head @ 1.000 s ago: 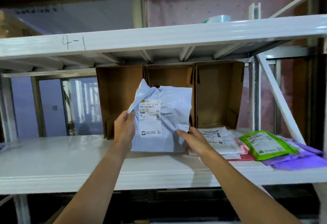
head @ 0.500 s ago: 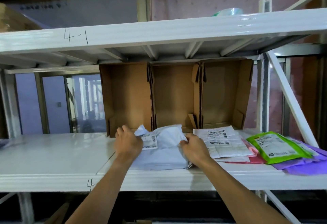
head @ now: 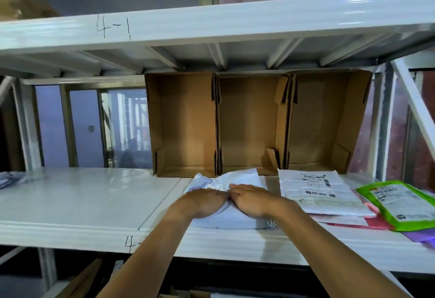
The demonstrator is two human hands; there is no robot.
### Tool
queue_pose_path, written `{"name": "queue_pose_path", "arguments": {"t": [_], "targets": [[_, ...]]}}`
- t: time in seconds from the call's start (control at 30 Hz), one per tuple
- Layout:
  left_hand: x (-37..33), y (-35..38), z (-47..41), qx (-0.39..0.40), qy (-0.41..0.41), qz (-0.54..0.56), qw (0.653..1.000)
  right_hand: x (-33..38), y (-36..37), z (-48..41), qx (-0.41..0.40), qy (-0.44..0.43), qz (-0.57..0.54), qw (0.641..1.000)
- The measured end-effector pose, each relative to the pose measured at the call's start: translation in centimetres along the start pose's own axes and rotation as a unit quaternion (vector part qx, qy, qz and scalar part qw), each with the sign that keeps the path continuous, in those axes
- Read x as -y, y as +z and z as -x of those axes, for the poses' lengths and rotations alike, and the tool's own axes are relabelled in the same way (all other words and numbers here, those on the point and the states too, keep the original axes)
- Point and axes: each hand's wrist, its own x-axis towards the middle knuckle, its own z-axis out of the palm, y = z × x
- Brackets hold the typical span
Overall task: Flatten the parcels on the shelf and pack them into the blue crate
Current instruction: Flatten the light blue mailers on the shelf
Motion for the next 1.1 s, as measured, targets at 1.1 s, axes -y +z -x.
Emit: {"name": "queue_pose_path", "arguments": {"t": [1.1], "targets": [[3.1, -2.1, -1.7, 0.136, 0.018, 0.022, 0.99, -4.1, 0.4, -6.0, 0.098, 0.144, -0.098, 0.98]]}}
